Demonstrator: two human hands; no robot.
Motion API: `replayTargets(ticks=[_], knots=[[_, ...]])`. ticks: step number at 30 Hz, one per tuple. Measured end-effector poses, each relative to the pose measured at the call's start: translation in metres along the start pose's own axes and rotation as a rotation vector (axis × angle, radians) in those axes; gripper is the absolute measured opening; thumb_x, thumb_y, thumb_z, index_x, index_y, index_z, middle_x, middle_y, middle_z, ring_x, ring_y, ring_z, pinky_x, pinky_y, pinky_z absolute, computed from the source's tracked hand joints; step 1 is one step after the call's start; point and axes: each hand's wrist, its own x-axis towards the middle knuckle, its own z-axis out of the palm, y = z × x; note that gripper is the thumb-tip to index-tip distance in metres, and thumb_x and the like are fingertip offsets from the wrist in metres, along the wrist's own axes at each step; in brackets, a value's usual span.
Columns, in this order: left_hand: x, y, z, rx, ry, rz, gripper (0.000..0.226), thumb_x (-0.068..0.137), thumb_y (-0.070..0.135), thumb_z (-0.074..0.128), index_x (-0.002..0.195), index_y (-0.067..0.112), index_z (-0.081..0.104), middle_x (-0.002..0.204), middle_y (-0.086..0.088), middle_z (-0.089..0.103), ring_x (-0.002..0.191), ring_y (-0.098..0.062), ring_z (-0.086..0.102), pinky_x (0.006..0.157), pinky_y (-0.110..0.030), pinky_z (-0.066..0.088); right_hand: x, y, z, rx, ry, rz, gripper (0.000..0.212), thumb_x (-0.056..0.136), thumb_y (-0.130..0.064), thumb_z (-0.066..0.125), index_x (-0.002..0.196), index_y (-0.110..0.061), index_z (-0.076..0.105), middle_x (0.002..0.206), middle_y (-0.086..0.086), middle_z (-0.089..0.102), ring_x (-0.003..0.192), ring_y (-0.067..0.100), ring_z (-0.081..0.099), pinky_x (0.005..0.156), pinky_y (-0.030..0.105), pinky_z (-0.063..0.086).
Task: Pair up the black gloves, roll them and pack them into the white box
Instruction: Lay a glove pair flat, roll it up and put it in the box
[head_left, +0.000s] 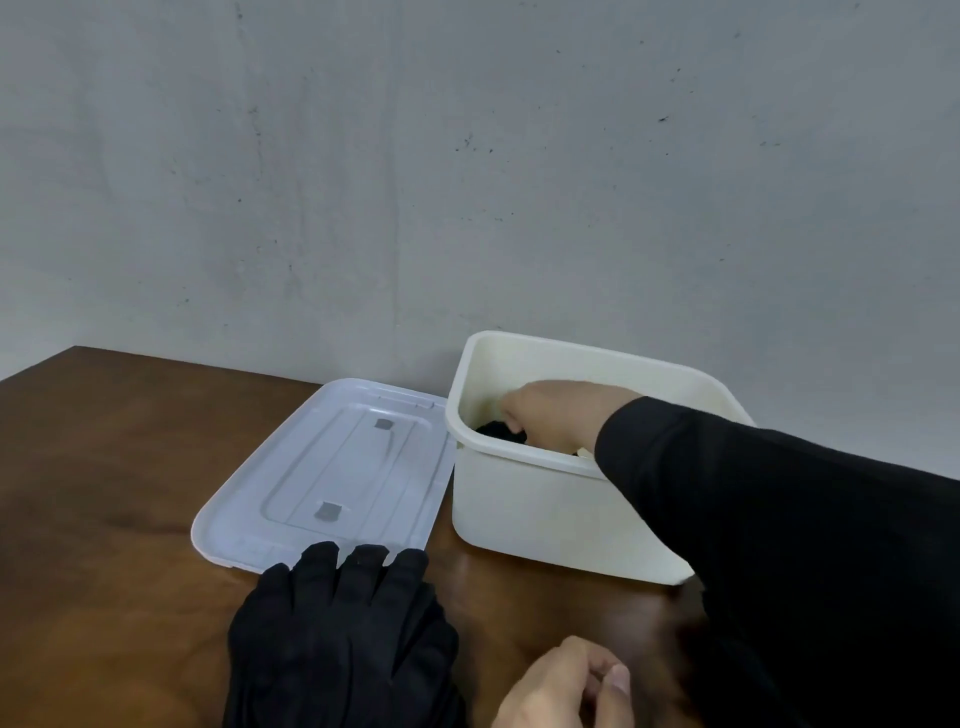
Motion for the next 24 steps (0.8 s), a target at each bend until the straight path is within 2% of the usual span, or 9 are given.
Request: replayTargets(ticks=[4, 6, 8, 10, 14, 17, 20, 22, 24], knots=[[0.0, -0.004, 0.005, 0.023, -0.006, 0.04, 0.029, 0.098, 0.05, 0.044, 0.074, 0.035, 0.047, 0.09, 0.012, 0.057, 0.092, 0.0, 0.056, 0.088, -0.003, 0.039, 0.002, -0.006, 0.003, 0.049, -0.112, -0.006, 0.023, 0.097, -0.016, 0.041, 0.104, -0.006, 0.061, 0.088, 0.002, 0.054, 0.074, 0.022, 0.044, 0.069, 0.031, 0.037], [0.001, -0.004, 0.006, 0.003, -0.005, 0.025, 0.029, 0.096, 0.052, 0.045, 0.073, 0.035, 0.048, 0.098, 0.031, 0.054, 0.091, 0.001, 0.056, 0.086, -0.004, 0.04, 0.001, -0.006, 0.0, 0.067, -0.118, 0.002, 0.024, 0.098, -0.017, 0.042, 0.098, -0.005, 0.062, 0.085, 0.002, 0.053, 0.073, 0.021, 0.043, 0.067, 0.03, 0.037], [0.001, -0.002, 0.007, -0.01, -0.05, 0.002, 0.029, 0.094, 0.053, 0.046, 0.072, 0.035, 0.049, 0.097, 0.056, 0.036, 0.089, 0.002, 0.057, 0.084, -0.003, 0.041, 0.0, -0.003, -0.002, 0.08, -0.127, 0.006, 0.027, 0.098, -0.02, 0.042, 0.099, -0.004, 0.065, 0.087, 0.003, 0.057, 0.075, 0.023, 0.048, 0.069, 0.031, 0.039], [0.0, 0.001, 0.007, -0.02, -0.069, -0.007, 0.032, 0.088, 0.062, 0.041, 0.072, 0.036, 0.05, 0.099, 0.061, 0.028, 0.089, 0.003, 0.056, 0.084, -0.002, 0.041, 0.0, 0.0, -0.001, 0.092, -0.158, -0.004, 0.024, 0.096, -0.019, 0.044, 0.094, -0.011, 0.067, 0.087, 0.001, 0.059, 0.08, 0.027, 0.057, 0.072, 0.034, 0.045], [-0.002, -0.003, 0.009, -0.04, -0.021, 0.012, 0.031, 0.082, 0.063, 0.036, 0.072, 0.037, 0.051, 0.104, 0.052, 0.037, 0.093, 0.005, 0.055, 0.083, -0.004, 0.042, -0.002, 0.001, -0.003, 0.113, -0.175, -0.035, 0.027, 0.096, -0.032, 0.049, 0.071, -0.032, 0.059, 0.082, -0.008, 0.06, 0.096, 0.031, 0.067, 0.083, 0.039, 0.052], [-0.004, -0.005, 0.009, -0.042, 0.056, 0.054, 0.028, 0.085, 0.058, 0.04, 0.076, 0.035, 0.052, 0.111, 0.037, 0.045, 0.097, 0.005, 0.054, 0.083, -0.004, 0.042, -0.008, 0.002, -0.009, 0.155, -0.187, -0.042, 0.027, 0.096, -0.036, 0.048, 0.072, -0.037, 0.06, 0.084, -0.016, 0.058, 0.097, 0.026, 0.067, 0.083, 0.034, 0.054], [-0.007, -0.005, 0.008, -0.021, 0.07, 0.044, 0.023, 0.093, 0.051, 0.047, 0.087, 0.032, 0.057, 0.097, 0.01, 0.06, 0.09, 0.0, 0.057, 0.078, -0.006, 0.044, -0.02, 0.006, -0.02, 0.343, -0.104, -0.049, 0.021, 0.098, -0.029, 0.049, 0.099, -0.023, 0.07, 0.098, -0.009, 0.07, 0.096, 0.013, 0.069, 0.081, 0.032, 0.059], [-0.01, -0.003, 0.006, -0.024, 0.067, 0.058, 0.02, 0.094, 0.048, 0.049, 0.088, 0.031, 0.057, 0.089, 0.01, 0.059, 0.08, -0.001, 0.056, 0.07, -0.007, 0.043, -0.035, 0.008, -0.03, 0.444, -0.053, -0.054, 0.023, 0.099, -0.027, 0.051, 0.104, -0.016, 0.07, 0.097, -0.009, 0.075, 0.095, 0.007, 0.07, 0.084, 0.033, 0.06], [-0.014, -0.002, 0.004, -0.048, 0.078, 0.057, 0.018, 0.095, 0.046, 0.051, 0.087, 0.031, 0.058, 0.083, 0.014, 0.058, 0.072, 0.0, 0.053, 0.066, -0.008, 0.041, -0.056, 0.008, -0.04, 0.442, 0.116, -0.075, 0.022, 0.098, -0.026, 0.052, 0.098, -0.017, 0.072, 0.092, -0.01, 0.076, 0.09, 0.008, 0.071, 0.084, 0.034, 0.059]])
